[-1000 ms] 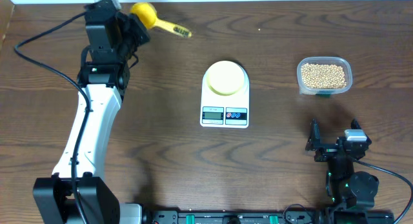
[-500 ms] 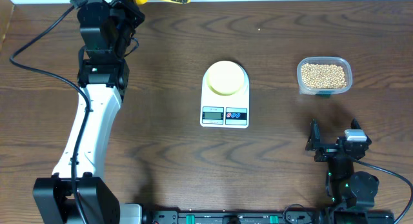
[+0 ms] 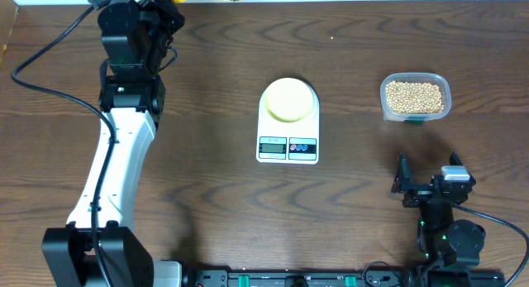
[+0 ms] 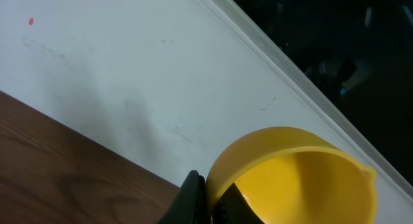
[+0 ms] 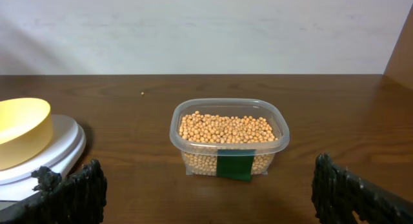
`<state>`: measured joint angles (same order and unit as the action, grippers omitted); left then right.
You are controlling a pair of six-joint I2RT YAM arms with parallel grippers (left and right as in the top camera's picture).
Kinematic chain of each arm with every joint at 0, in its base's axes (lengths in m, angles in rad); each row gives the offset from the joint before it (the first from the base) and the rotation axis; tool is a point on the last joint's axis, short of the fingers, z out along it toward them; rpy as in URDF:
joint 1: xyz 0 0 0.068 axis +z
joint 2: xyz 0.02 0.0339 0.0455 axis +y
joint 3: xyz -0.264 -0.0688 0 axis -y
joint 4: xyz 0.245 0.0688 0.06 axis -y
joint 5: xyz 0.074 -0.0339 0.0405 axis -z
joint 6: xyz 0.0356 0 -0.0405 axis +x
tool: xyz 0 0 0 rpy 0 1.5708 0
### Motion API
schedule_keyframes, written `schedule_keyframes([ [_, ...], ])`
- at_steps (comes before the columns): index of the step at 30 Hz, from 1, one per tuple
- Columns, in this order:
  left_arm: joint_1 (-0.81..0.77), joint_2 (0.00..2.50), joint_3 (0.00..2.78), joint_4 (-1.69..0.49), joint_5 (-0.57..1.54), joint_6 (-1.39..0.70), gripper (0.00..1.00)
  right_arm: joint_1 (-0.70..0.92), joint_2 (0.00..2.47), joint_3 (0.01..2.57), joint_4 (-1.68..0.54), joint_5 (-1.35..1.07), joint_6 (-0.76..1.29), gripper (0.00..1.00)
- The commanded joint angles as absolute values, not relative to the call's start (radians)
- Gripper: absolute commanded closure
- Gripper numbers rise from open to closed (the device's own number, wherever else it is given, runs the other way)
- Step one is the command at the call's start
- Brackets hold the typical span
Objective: Scoop item into bowl and weigh 50g on scale
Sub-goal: 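Lift the yellow scoop with the left gripper toward the table center, then swing the right gripper up toward the scoop held by the left gripper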
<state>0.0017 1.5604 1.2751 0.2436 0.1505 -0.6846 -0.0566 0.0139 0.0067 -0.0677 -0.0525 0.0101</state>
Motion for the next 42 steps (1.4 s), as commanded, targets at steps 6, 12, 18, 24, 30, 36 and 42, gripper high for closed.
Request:
schedule_keyframes([
  [6, 0.001, 1.549, 1.295, 0.242, 0.138, -0.693, 0.92, -0.052, 0.012, 0.006, 0.048, 0.020, -0.011, 0.01],
  [12, 0.000, 1.556, 1.294, 0.214, 0.139, -0.652, 0.93, -0.053, 0.014, 0.006, 0.076, 0.080, 0.059, 0.01],
  [18, -0.001, 1.557, 1.293, 0.215, 0.138, -0.651, 0.92, -0.054, 0.032, 0.069, 0.112, 0.130, 0.064, 0.01],
  [24, -0.001, 1.562, 1.293, 0.199, 0.138, -0.652, 0.92, -0.055, 0.171, 0.216, 0.058, 0.152, 0.032, 0.01],
  [30, -0.001, 1.564, 1.293, 0.196, 0.138, -0.651, 0.92, -0.058, 0.484, 0.430, -0.022, 0.083, -0.044, 0.01],
  [36, -0.001, 1.565, 1.293, 0.195, 0.138, -0.651, 0.92, -0.162, 0.833, 0.662, -0.026, -0.196, -0.062, 0.01],
  [42, -0.001, 1.568, 1.293, 0.188, 0.138, -0.648, 0.92, -0.314, 1.159, 0.871, -0.011, -0.671, -0.032, 0.01],
])
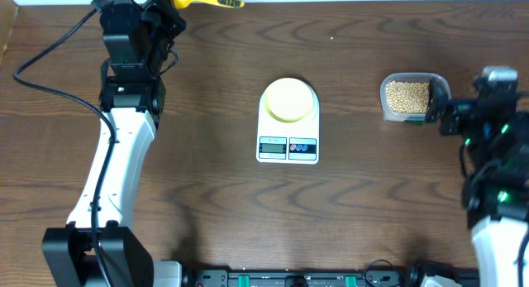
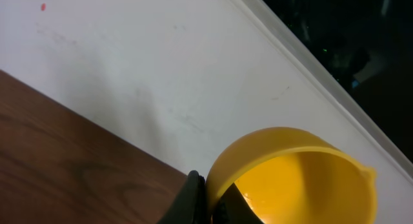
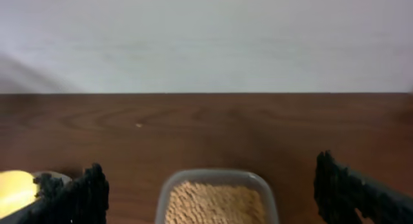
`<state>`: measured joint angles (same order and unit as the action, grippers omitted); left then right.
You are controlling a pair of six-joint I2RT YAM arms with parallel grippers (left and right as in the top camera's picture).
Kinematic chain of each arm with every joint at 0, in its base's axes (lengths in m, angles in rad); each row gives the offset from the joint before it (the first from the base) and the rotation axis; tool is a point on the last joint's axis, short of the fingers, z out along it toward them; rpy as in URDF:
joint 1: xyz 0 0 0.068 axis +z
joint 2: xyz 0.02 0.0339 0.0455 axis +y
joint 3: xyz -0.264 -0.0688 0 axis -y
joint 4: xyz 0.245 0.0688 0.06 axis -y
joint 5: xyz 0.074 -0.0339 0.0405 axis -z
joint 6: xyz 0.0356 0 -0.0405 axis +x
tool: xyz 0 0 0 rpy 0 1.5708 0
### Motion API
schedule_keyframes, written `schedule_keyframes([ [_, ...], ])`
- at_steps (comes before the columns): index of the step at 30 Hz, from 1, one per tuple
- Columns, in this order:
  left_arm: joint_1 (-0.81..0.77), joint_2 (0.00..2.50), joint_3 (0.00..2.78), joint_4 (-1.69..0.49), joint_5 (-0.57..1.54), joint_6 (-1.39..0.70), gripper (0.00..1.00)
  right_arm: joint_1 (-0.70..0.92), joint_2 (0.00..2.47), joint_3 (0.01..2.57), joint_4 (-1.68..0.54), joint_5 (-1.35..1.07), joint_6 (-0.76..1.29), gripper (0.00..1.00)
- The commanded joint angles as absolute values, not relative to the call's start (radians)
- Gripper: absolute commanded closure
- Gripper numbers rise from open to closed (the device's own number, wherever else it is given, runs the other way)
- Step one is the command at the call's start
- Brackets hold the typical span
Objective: Scoop item into bowl and weigh 50g on scale
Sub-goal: 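Swing the right gripper up toward the scoop held by the left gripper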
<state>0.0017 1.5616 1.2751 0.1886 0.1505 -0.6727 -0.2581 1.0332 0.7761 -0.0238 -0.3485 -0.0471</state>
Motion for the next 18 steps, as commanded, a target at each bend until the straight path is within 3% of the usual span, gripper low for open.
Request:
schedule_keyframes([
  [1, -0.001, 1.568, 1.293, 0.188, 0.138, -0.648, 0.92, -0.323, 1.196, 0.894, -0.005, -0.715, -0.017, 0.01],
  [5, -0.001, 1.570, 1.293, 0.184, 0.138, -0.648, 0.92, -0.331, 1.396, 1.004, 0.079, -0.945, 0.045, 0.01],
  [11, -0.001, 1.570, 1.293, 0.184, 0.138, -0.648, 0.92, -0.312, 1.653, 1.086, 0.462, -1.304, 0.269, 0.01],
  [18, -0.001, 1.570, 1.293, 0.184, 0.138, -0.648, 0.92, -0.222, 1.815, 1.098, 0.859, -1.398, 0.519, 0.01],
])
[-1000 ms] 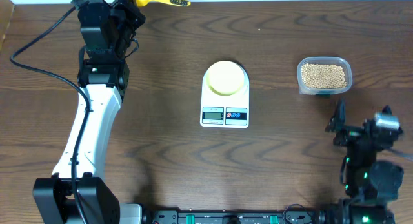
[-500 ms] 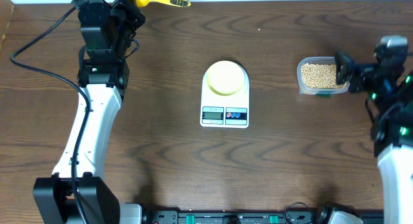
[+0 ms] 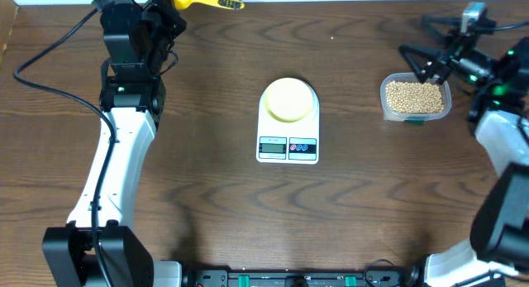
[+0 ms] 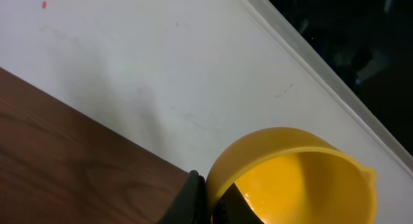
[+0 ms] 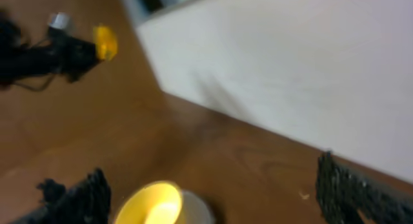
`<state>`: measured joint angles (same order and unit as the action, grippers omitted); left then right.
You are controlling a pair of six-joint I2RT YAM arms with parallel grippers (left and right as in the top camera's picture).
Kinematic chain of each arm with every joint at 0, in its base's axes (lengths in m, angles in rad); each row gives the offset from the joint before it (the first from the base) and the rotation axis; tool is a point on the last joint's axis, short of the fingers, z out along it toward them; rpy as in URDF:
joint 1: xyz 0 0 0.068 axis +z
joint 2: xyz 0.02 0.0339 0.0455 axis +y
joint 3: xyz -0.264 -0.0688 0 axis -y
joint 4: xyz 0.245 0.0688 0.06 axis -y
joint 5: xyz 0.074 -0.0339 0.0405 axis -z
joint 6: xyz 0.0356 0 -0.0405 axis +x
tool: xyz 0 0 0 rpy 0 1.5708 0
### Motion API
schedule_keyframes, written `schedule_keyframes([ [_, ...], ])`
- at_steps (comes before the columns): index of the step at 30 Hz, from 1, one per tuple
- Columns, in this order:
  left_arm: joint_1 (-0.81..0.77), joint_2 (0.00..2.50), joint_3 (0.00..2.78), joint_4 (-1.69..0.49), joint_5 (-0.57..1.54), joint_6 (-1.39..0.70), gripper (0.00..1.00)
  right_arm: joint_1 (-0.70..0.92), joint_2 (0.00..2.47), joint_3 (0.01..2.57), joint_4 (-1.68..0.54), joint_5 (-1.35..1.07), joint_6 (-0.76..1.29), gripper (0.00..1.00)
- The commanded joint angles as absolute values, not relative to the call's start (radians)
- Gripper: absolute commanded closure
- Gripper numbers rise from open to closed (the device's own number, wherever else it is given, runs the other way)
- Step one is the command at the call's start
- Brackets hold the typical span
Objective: Scoop item into bowl and weigh 50g on scale
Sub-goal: 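Swing the right gripper up toward the scoop held by the left gripper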
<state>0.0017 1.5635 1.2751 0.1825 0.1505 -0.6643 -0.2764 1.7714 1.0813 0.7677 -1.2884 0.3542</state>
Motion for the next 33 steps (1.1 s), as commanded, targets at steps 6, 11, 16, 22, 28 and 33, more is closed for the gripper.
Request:
schedule_keyframes([
  [6, -0.002, 1.571, 1.293, 0.177, 0.138, -0.649, 0.92, -0.107, 1.846, 1.098, 0.994, -1.386, 0.524, 0.01],
  [11, -0.017, 1.571, 1.293, 0.173, 0.149, -0.649, 0.92, -0.025, 1.846, 1.098, 1.001, -1.283, 0.481, 0.01],
  [16, -0.053, 1.571, 1.293, 0.174, 0.149, -0.649, 0.93, 0.044, 1.846, 1.098, 1.006, -1.112, 0.474, 0.01],
  [22, -0.087, 1.571, 1.293, 0.173, 0.150, -0.649, 0.92, 0.084, 1.846, 1.098, 1.014, -1.022, 0.474, 0.01],
  [28, -0.089, 1.571, 1.293, 0.179, 0.149, -0.649, 0.92, 0.084, 1.846, 1.100, 0.951, -0.855, 0.569, 0.01],
  [33, -0.089, 1.571, 1.293, 0.212, 0.144, -0.648, 0.92, 0.088, 1.853, 1.167, 0.877, -0.833, 0.625, 0.01],
])
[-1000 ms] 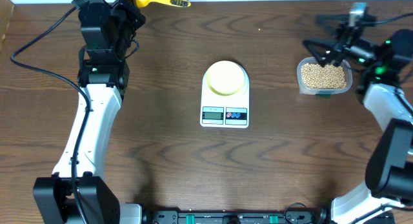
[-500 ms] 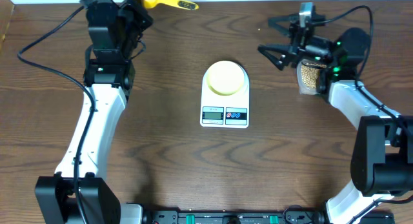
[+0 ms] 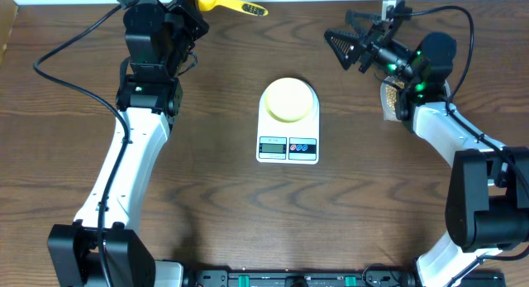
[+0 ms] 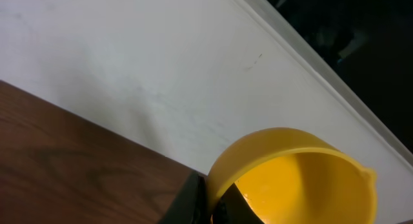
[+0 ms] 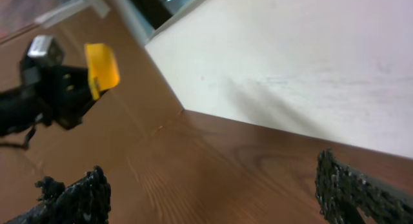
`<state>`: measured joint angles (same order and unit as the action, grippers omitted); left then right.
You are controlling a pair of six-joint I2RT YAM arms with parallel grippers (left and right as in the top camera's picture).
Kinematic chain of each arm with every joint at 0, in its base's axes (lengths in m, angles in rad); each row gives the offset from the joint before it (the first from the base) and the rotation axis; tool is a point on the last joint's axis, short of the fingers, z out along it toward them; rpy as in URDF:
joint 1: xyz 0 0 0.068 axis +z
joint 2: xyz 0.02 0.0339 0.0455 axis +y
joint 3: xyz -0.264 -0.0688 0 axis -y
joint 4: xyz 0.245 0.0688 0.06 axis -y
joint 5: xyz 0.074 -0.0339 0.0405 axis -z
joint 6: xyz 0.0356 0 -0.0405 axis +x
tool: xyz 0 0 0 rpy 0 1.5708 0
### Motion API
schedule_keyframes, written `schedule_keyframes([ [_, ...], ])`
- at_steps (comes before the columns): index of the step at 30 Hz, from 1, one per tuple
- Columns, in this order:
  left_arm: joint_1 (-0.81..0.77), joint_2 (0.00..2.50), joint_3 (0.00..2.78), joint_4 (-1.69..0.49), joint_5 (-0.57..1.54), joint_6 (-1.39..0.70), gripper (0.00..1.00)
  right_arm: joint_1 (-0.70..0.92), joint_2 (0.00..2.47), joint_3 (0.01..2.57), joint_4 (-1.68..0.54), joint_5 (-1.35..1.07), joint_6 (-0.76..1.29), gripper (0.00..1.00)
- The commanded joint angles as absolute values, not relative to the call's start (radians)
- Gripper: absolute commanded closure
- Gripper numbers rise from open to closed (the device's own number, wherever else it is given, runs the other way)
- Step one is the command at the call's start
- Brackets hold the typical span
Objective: Scoop item into bowl and weigh 50g on scale
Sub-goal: 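Swing the right gripper up toward the scoop held by the left gripper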
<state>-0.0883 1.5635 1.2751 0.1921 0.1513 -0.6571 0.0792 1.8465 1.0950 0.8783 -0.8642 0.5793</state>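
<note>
My left gripper (image 3: 188,2) is at the table's back edge, shut on the rim of a yellow scoop whose handle points right. In the left wrist view the scoop's empty cup (image 4: 303,179) fills the lower right, pinched between the black fingers (image 4: 192,199). A white scale (image 3: 288,146) in mid-table carries a yellow bowl (image 3: 289,99). My right gripper (image 3: 340,35) hangs open and empty, raised, pointing left, between scale and bean tub. The clear tub of soybeans (image 3: 387,95) is mostly hidden under the right arm. The right wrist view shows the scoop (image 5: 102,69) far off.
A white wall (image 4: 129,69) runs along the table's back edge close behind the scoop. The left arm's black cable (image 3: 62,51) loops over the left side of the table. The scale's display (image 3: 273,145) faces the front.
My right gripper, which was over the back of the bean tub at the far right, is now left of the tub, turned toward the scoop. The left gripper has shifted right with the scoop.
First my right gripper sat open, low at the front right, facing the bean tub. Then it was beside the tub, then raised over its back edge, and now left of it. My left gripper has kept the scoop at the back left throughout.
</note>
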Motion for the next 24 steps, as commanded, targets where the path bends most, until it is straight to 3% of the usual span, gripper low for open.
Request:
schedule_keyframes([
  [1, -0.089, 1.571, 1.293, 0.213, 0.144, -0.648, 0.92, 0.088, 1.855, 1.183, 0.877, -0.848, 0.624, 0.01],
  [8, -0.089, 1.571, 1.293, 0.220, 0.146, -0.701, 0.92, 0.090, 1.947, 1.412, 0.710, -0.954, 0.617, 0.01],
  [15, -0.127, 1.571, 1.293, 0.220, 0.146, -0.732, 0.92, 0.133, 2.015, 1.459, 0.726, -0.949, 0.873, 0.01],
  [24, -0.207, 1.571, 1.293, 0.222, 0.146, -0.731, 0.92, 0.230, 2.014, 1.459, 0.872, -0.949, 0.893, 0.01],
])
